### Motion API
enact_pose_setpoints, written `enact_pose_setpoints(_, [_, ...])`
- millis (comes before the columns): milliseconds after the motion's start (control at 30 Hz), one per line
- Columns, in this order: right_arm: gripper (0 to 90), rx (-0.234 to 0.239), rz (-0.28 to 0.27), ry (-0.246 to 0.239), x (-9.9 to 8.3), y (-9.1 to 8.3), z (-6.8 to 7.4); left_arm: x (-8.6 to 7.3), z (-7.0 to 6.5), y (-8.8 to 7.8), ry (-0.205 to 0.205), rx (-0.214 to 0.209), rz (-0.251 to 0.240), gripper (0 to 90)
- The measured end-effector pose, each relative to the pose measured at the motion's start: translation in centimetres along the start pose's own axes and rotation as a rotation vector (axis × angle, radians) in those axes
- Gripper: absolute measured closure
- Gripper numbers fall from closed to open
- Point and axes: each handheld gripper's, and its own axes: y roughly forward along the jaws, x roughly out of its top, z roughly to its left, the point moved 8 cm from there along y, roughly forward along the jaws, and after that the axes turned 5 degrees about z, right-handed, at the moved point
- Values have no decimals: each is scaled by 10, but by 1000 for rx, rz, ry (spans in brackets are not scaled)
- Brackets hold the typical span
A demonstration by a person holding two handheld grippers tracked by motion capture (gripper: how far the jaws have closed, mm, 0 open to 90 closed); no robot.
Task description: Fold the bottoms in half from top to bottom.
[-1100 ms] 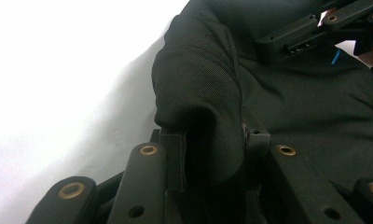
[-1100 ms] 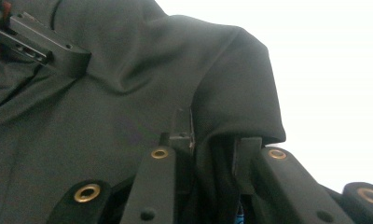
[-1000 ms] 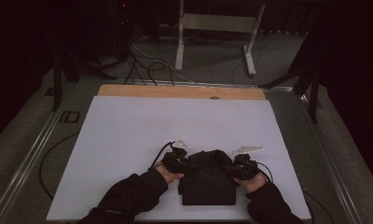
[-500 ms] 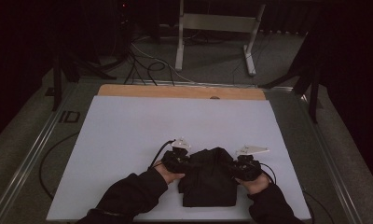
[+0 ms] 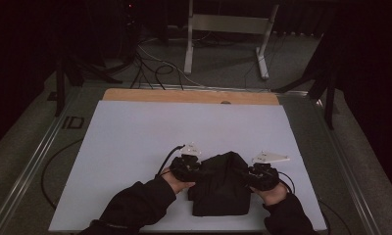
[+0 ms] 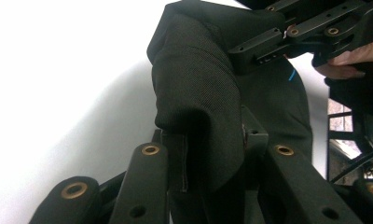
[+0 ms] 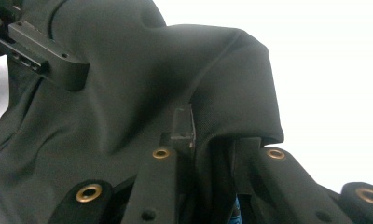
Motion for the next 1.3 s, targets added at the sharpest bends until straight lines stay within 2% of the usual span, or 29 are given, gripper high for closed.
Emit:
enact_pose_setpoints(200, [766,-15,-29,-9,7,-11,2,9,-4,-8,20,14,-18,713])
enact_pose_setpoints(667, [767,-25,-86,-27,24,-29,3,25,-6,-25,28,26,-57,714])
enact_pose_setpoints(1000, [767,-27,-105,-45,41,-31,5,32,-3,-37,35,43,-73,715])
enact_pose_setpoints(1300, [767,-20,-120,-71,61,-25,9,38,10,-55,24,78,-93,715])
